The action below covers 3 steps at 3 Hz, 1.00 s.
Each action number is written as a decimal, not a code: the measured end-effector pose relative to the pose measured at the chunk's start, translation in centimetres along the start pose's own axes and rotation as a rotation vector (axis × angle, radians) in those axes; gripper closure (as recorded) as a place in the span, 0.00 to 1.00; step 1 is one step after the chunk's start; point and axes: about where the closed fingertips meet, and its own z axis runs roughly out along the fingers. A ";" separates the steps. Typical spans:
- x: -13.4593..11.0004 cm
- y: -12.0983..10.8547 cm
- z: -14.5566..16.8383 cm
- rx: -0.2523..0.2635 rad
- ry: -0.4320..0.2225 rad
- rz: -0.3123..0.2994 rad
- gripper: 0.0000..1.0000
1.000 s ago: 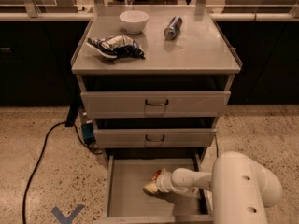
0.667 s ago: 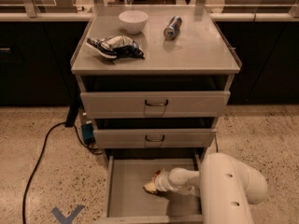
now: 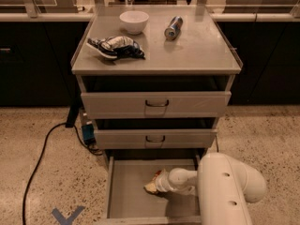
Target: Place coke can into bottom drawer
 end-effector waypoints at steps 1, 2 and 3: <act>0.0 0.0 0.0 0.000 0.000 0.000 0.58; 0.0 0.0 0.0 0.000 0.000 0.000 0.35; 0.0 0.0 0.0 0.000 0.000 0.000 0.11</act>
Offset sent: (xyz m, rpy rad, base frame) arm 0.0000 0.0000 0.0000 0.0000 0.0000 0.0000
